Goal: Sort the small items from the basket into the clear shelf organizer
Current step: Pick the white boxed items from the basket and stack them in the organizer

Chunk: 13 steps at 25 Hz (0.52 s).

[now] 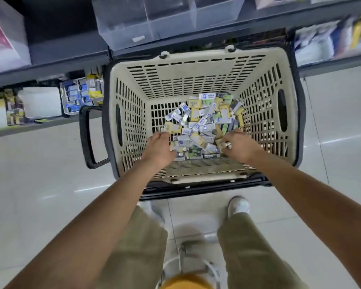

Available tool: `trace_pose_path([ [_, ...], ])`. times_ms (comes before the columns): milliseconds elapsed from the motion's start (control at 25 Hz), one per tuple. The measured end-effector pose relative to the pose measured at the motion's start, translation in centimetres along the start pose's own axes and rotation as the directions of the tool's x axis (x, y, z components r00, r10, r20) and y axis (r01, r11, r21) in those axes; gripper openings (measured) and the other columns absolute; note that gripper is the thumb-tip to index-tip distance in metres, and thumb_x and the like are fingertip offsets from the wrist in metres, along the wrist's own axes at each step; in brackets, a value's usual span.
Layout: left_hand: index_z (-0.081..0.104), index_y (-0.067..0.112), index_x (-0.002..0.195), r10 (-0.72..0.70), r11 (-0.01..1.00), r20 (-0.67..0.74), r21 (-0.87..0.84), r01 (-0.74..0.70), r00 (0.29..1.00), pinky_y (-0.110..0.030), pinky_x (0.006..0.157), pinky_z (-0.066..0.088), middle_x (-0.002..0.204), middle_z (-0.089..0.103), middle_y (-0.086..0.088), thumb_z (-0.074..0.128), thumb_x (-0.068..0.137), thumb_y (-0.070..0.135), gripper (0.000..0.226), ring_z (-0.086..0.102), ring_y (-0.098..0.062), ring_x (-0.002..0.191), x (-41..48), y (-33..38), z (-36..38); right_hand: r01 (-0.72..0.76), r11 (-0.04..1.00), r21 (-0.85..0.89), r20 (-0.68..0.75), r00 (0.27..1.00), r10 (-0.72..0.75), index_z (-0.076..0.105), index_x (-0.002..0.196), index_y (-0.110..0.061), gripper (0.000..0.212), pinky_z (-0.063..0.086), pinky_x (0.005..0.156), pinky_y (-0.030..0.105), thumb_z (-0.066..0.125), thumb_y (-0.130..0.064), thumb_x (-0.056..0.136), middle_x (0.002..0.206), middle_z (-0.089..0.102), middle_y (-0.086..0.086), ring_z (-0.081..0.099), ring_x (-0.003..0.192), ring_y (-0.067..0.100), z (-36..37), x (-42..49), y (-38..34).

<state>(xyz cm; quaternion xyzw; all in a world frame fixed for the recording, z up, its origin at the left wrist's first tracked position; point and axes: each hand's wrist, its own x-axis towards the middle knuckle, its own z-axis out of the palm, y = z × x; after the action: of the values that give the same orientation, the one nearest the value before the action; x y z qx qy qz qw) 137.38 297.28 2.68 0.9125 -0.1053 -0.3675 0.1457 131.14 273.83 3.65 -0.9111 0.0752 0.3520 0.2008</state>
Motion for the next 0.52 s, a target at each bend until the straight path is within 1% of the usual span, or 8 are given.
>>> trace_pose_path([
  [40, 0.033, 0.012, 0.140, 0.013, 1.000, 0.029, 0.010, -0.013, 1.000, -0.038, 0.109, 0.028, 0.143, 0.035, -0.011, 0.062, 0.085, 0.028, 0.064, 0.033, -0.027, 0.132, 1.2, 0.0, 0.7, 0.024, 0.998, -0.050, 0.061, 0.998, -0.021, 0.053, 0.123, -0.013, 0.035, 0.045, 0.094, 0.036, 0.055, -0.027, 0.090, 0.126, 0.052, 0.012, 0.053, 0.102, 0.023, 0.6, 1.1, 0.2],
  [80, 0.035, 0.012, 0.138, 0.047, 0.999, 0.057, 0.025, -0.048, 0.997, -0.036, 0.105, 0.032, 0.140, 0.038, -0.011, 0.062, 0.085, 0.029, 0.062, 0.038, -0.026, 0.128, 2.6, 0.1, 1.4, 0.040, 0.995, -0.096, 0.104, 0.994, -0.030, 0.052, 0.123, -0.014, 0.037, 0.046, 0.090, 0.035, 0.055, -0.027, 0.089, 0.126, 0.052, 0.011, 0.054, 0.102, 0.023, 1.3, 2.4, 0.7],
  [160, 0.037, 0.012, 0.136, 0.147, 0.980, 0.155, 0.113, -0.166, 0.977, -0.033, 0.093, 0.038, 0.136, 0.042, -0.012, 0.062, 0.086, 0.032, 0.060, 0.045, -0.025, 0.119, 5.1, 0.4, 2.2, 0.066, 0.978, -0.196, 0.165, 0.986, -0.034, 0.050, 0.123, -0.015, 0.037, 0.047, 0.084, 0.033, 0.055, -0.028, 0.089, 0.125, 0.054, 0.008, 0.054, 0.107, 0.024, 1.8, 5.0, 1.4],
  [200, 0.036, 0.012, 0.137, 0.187, 0.964, 0.213, 0.148, -0.221, 0.959, -0.031, 0.092, 0.038, 0.137, 0.041, -0.012, 0.062, 0.086, 0.034, 0.062, 0.045, -0.025, 0.119, 6.3, 0.6, 2.4, 0.086, 0.967, -0.240, 0.179, 0.983, -0.043, 0.049, 0.123, -0.016, 0.038, 0.047, 0.082, 0.033, 0.055, -0.029, 0.088, 0.124, 0.055, 0.006, 0.054, 0.108, 0.023, 1.9, 6.1, 1.6],
  [240, 0.035, 0.012, 0.139, 0.219, 0.948, 0.257, 0.170, -0.267, 0.941, -0.029, 0.092, 0.038, 0.139, 0.040, -0.012, 0.063, 0.086, 0.036, 0.065, 0.045, -0.025, 0.120, 7.3, 0.9, 2.5, 0.103, 0.956, -0.273, 0.167, 0.984, -0.059, 0.048, 0.123, -0.016, 0.039, 0.048, 0.080, 0.032, 0.056, -0.030, 0.088, 0.123, 0.056, 0.005, 0.055, 0.107, 0.023, 2.1, 7.1, 1.7],
  [320, 0.034, 0.013, 0.140, 0.282, 0.924, 0.271, 0.183, -0.336, 0.920, -0.029, 0.094, 0.041, 0.140, 0.040, -0.011, 0.063, 0.085, 0.042, 0.068, 0.047, -0.024, 0.119, 9.3, 1.6, 2.7, 0.124, 0.933, -0.337, 0.076, 0.992, -0.104, 0.043, 0.125, -0.018, 0.043, 0.049, 0.072, 0.032, 0.058, -0.032, 0.087, 0.121, 0.056, 0.004, 0.057, 0.103, 0.022, 2.7, 9.0, 1.7],
  [440, 0.041, 0.013, 0.133, 0.371, 0.881, 0.211, 0.229, -0.415, 0.904, -0.036, 0.095, 0.044, 0.132, 0.047, -0.009, 0.063, 0.083, 0.046, 0.064, 0.051, -0.023, 0.115, 12.0, 2.9, 3.2, 0.142, 0.880, -0.454, -0.075, 0.978, -0.196, 0.038, 0.124, -0.019, 0.041, 0.047, 0.061, 0.031, 0.054, -0.030, 0.088, 0.116, 0.055, 0.005, 0.058, 0.096, 0.023, 3.2, 11.7, 1.4],
  [520, 0.046, 0.012, 0.126, 0.401, 0.850, 0.188, 0.289, -0.441, 0.897, -0.035, 0.091, 0.046, 0.125, 0.051, -0.008, 0.064, 0.082, 0.048, 0.060, 0.053, -0.023, 0.109, 13.7, 3.4, 3.6, 0.127, 0.847, -0.516, -0.146, 0.962, -0.233, 0.039, 0.119, -0.019, 0.040, 0.047, 0.062, 0.032, 0.057, -0.032, 0.086, 0.114, 0.052, 0.005, 0.058, 0.095, 0.023, 2.7, 12.8, 1.4],
])
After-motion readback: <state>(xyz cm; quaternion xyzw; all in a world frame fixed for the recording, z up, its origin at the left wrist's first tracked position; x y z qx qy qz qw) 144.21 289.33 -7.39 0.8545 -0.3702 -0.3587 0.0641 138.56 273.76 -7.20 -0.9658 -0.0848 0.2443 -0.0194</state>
